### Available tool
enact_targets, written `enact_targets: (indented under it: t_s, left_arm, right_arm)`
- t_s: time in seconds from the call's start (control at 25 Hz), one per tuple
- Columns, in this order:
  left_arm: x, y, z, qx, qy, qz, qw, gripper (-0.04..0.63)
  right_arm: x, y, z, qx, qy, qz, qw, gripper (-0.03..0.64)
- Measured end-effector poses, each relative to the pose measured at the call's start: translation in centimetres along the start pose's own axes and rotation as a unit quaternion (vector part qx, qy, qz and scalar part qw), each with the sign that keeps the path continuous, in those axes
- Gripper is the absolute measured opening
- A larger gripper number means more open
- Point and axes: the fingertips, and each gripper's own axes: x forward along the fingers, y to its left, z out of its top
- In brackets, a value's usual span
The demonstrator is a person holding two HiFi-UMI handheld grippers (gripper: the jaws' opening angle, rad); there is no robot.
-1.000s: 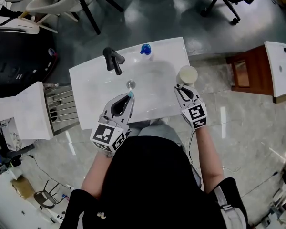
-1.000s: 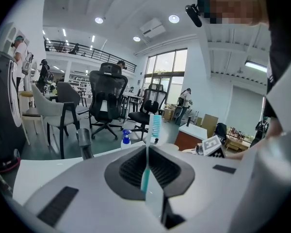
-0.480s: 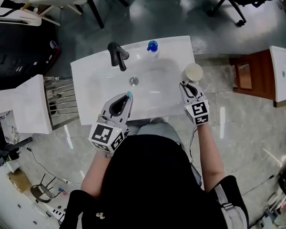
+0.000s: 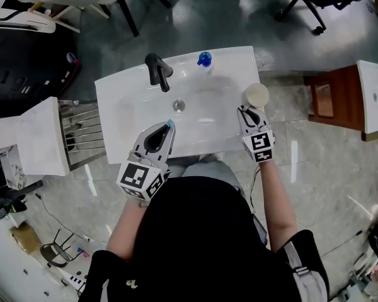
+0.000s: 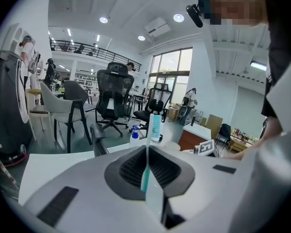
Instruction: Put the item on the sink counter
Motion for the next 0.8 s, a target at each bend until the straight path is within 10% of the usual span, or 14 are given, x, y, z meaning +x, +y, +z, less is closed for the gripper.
enact_targets:
  t_s: [0.8]
  left_arm:
    - [-0.7, -0.2, 0.0, 0.007, -0.007, -0.015, 0.9998, 0.032]
  right_arm:
    - [-1.2, 0.1, -1.6, 0.019, 0.014, -0.034, 0.999, 0.052]
